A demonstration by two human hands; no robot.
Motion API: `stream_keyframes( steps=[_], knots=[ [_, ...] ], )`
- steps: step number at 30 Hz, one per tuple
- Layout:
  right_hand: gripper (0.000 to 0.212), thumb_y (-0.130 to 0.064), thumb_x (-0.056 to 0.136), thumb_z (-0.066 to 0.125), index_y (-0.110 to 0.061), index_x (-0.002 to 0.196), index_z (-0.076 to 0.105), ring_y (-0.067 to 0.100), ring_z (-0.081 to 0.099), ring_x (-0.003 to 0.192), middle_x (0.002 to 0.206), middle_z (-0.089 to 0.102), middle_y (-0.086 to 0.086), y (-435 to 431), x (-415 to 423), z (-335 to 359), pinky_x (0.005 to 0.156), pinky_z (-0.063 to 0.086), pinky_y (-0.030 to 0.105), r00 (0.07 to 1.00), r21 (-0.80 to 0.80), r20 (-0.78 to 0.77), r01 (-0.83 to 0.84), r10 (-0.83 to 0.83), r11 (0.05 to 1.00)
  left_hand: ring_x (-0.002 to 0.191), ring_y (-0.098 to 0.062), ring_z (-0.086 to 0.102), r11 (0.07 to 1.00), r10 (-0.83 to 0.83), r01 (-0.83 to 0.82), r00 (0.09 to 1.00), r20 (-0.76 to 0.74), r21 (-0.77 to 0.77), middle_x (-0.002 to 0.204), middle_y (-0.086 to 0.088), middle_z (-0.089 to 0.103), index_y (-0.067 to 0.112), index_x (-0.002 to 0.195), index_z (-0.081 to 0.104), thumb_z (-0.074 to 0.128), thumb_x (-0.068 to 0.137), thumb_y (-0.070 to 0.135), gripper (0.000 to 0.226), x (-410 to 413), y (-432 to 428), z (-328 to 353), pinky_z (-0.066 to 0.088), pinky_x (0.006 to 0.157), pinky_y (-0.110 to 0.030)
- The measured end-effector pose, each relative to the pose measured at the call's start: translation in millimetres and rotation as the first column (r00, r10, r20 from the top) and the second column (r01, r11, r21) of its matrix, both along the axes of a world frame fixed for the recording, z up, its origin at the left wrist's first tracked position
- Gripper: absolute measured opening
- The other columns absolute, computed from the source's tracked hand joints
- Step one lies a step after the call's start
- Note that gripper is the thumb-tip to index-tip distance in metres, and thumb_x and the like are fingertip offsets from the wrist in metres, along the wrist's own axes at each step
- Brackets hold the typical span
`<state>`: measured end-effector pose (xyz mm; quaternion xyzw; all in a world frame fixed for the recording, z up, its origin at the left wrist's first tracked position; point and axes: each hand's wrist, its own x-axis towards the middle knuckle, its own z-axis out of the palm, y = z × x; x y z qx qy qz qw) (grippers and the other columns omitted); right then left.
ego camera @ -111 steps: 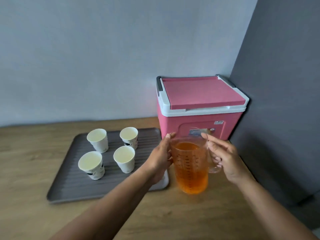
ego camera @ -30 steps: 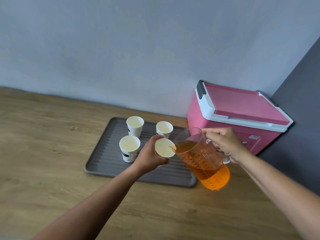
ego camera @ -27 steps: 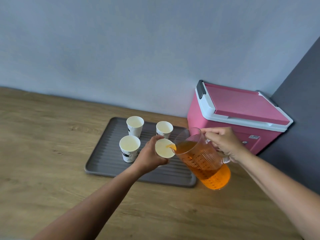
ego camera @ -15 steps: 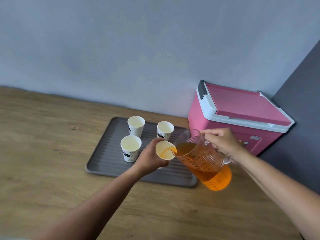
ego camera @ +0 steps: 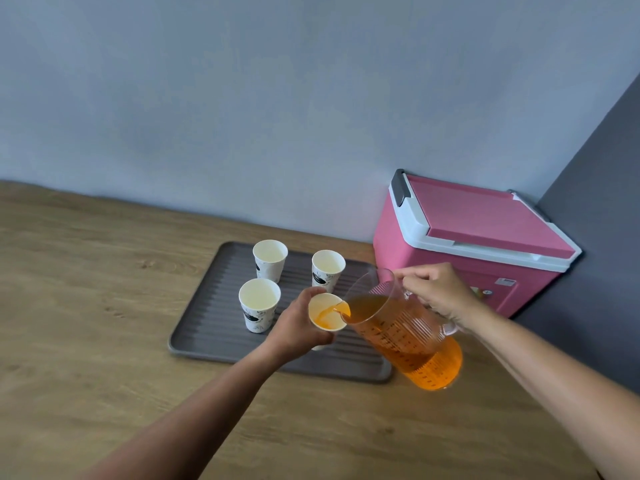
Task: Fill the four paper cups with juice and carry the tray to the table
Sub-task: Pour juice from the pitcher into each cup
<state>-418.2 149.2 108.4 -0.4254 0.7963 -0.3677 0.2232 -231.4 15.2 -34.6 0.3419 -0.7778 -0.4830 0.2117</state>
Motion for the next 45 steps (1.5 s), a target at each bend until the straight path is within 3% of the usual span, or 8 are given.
stream_keyframes(
  steps=[11,24,38,45],
  knots=[
    [0.026,-0.010,0.092,0.059,-0.013,0.112,0.075,0.000,0.028,0.028,0.031,0.041,-0.013,-2,-1,1,0.034,0.026,0.012,1.000,0.011,-0.010,-0.019,0.019,1.000,0.109,-0.015,0.059,1.000,0.008,-0.008,1.000,0.001,0.002,0.123,0.004,0.060,0.036,0.133,0.040,0.083,0.061,0.028,0.084,2,3,0,0.051,0.095,-0.035],
    [0.026,-0.009,0.092,0.059,-0.010,0.112,0.075,0.000,0.034,0.026,0.029,0.045,-0.014,-1,-2,2,0.034,0.027,0.010,1.000,0.021,-0.019,-0.015,0.015,1.000,0.108,-0.014,0.058,1.000,0.002,-0.002,1.000,0.008,0.017,0.123,0.004,0.060,0.033,0.136,0.040,0.083,0.065,0.023,0.084,2,7,2,0.045,0.088,-0.022],
    [0.028,-0.012,0.086,0.061,-0.013,0.109,0.078,0.005,0.026,0.034,0.034,0.038,-0.013,-2,-16,-9,0.043,0.023,0.018,1.000,0.002,-0.001,0.015,-0.015,1.000,0.108,-0.014,0.059,0.999,0.014,-0.015,1.000,0.012,0.034,0.120,0.005,0.061,0.033,0.136,0.041,0.084,0.064,0.025,0.084,1,7,-1,0.047,0.090,-0.024],
    [0.030,-0.012,0.089,0.059,-0.014,0.113,0.076,0.000,0.027,0.029,0.031,0.041,-0.012,3,-13,-3,0.036,0.025,0.015,0.999,0.020,-0.045,-0.001,0.002,1.000,0.106,-0.014,0.058,0.998,0.017,-0.017,1.000,0.004,0.060,0.119,0.006,0.060,0.034,0.135,0.042,0.085,0.064,0.026,0.083,0,9,-1,0.045,0.086,-0.022]
  ],
)
